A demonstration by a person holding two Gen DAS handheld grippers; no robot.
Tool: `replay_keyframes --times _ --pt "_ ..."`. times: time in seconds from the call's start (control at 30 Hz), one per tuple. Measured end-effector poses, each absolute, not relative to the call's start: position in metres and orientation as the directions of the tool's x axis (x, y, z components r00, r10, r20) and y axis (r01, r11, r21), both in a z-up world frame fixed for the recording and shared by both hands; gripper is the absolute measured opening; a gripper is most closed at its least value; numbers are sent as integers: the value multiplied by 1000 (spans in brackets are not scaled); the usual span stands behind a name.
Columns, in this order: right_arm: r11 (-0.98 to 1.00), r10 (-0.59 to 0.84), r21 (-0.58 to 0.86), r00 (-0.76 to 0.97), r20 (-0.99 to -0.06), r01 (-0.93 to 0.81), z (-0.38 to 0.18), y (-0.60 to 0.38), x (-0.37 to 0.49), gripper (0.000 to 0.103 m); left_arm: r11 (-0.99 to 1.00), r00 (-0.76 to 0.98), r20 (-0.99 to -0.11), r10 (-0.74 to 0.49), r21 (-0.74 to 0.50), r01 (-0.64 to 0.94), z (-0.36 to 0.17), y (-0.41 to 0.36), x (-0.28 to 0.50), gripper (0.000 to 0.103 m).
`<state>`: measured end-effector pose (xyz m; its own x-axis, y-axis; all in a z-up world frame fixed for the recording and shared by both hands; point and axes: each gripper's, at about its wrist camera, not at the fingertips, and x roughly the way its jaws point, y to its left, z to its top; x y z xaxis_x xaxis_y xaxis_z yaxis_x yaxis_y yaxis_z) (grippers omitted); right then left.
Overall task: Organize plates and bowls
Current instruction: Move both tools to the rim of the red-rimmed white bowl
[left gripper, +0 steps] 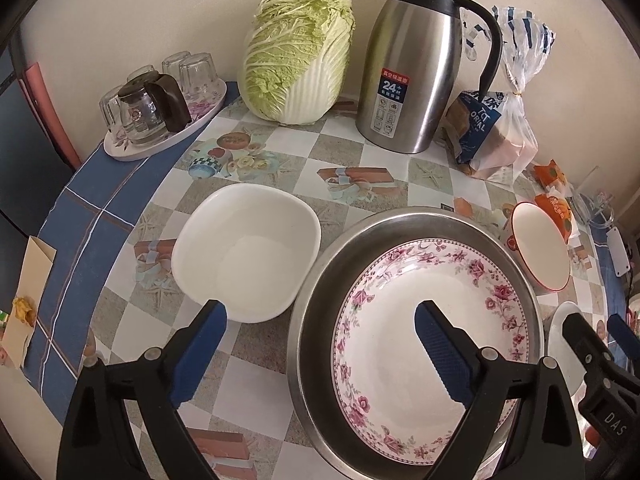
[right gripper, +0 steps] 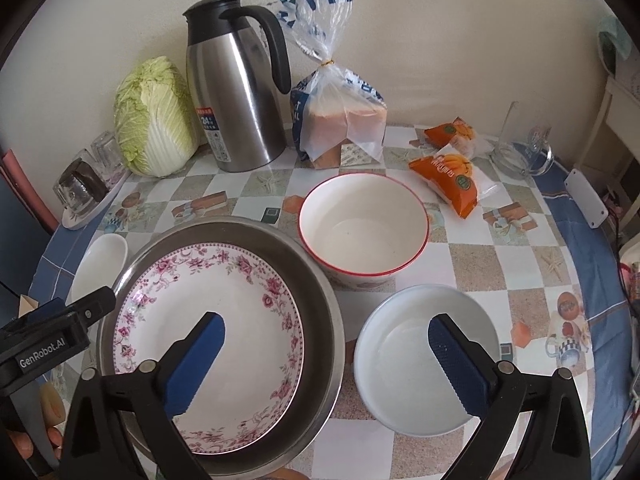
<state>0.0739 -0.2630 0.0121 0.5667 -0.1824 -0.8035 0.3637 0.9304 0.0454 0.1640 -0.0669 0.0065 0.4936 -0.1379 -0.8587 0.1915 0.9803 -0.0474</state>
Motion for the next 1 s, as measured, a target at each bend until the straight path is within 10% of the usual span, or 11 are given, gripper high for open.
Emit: replay_keyframes --times 1.0 --pt "874 -295 -15 505 -812 486 24 -349 102 103 921 478 -839 -259 -65 384 17 -146 197 96"
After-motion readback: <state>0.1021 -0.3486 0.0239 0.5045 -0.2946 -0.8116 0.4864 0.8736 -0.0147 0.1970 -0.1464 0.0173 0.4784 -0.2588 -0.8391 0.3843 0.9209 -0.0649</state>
